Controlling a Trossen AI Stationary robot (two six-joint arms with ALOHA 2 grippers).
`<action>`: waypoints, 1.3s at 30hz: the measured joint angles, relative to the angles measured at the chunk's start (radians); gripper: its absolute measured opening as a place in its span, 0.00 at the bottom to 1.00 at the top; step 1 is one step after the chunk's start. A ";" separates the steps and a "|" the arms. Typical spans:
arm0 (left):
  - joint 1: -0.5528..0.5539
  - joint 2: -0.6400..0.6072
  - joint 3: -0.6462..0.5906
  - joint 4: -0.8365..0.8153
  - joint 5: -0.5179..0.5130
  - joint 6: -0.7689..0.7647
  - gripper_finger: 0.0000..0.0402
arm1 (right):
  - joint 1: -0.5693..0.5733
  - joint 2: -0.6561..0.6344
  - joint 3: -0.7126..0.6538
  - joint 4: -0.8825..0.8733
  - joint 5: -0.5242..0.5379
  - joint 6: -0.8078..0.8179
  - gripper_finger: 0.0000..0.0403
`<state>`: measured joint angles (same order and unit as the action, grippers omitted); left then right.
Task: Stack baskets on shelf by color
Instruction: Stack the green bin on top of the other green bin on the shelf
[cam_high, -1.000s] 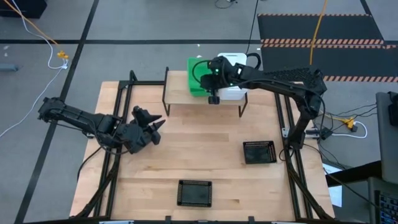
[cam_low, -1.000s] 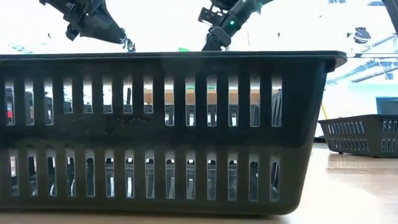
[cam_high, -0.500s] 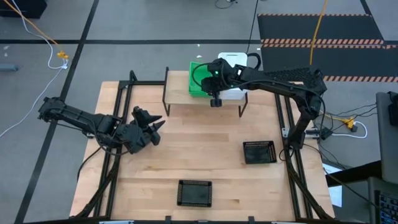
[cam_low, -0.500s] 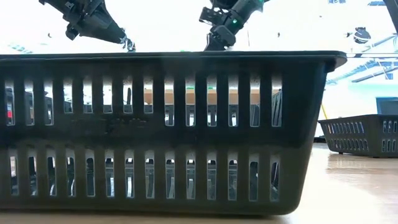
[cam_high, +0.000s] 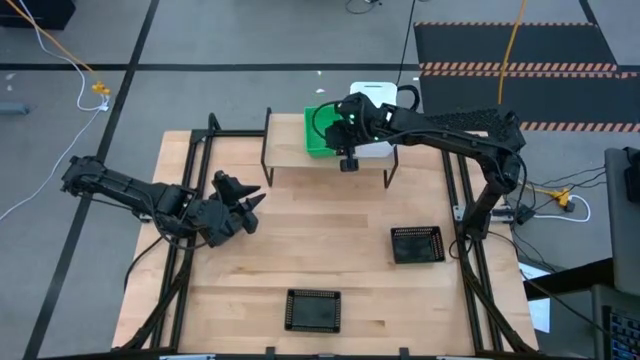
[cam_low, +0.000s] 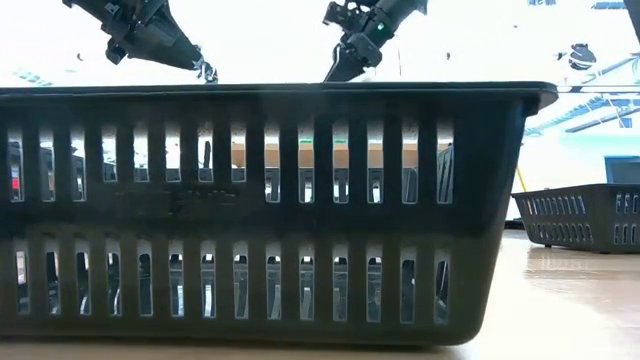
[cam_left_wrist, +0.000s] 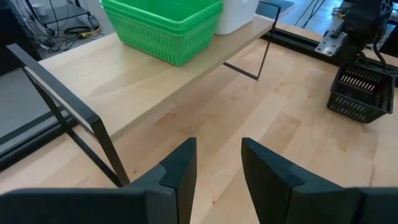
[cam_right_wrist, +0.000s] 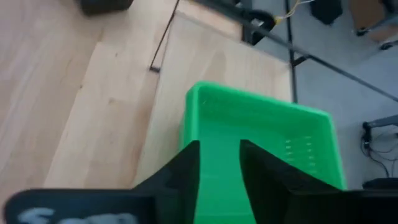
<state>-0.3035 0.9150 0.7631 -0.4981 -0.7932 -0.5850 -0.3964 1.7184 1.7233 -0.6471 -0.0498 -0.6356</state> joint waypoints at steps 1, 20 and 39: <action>0.000 0.000 0.000 -0.001 0.000 0.000 0.32 | 0.000 -0.007 0.000 0.008 0.000 0.013 0.30; 0.003 0.000 0.000 -0.006 0.000 0.007 0.32 | 0.021 0.090 -0.035 0.083 0.043 0.021 0.49; 0.003 0.000 0.000 -0.016 -0.001 -0.002 0.32 | 0.028 0.102 -0.035 0.089 0.076 0.172 0.18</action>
<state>-0.3008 0.9150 0.7635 -0.5144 -0.7940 -0.5869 -0.3687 1.8202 1.6886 -0.5584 0.0262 -0.4635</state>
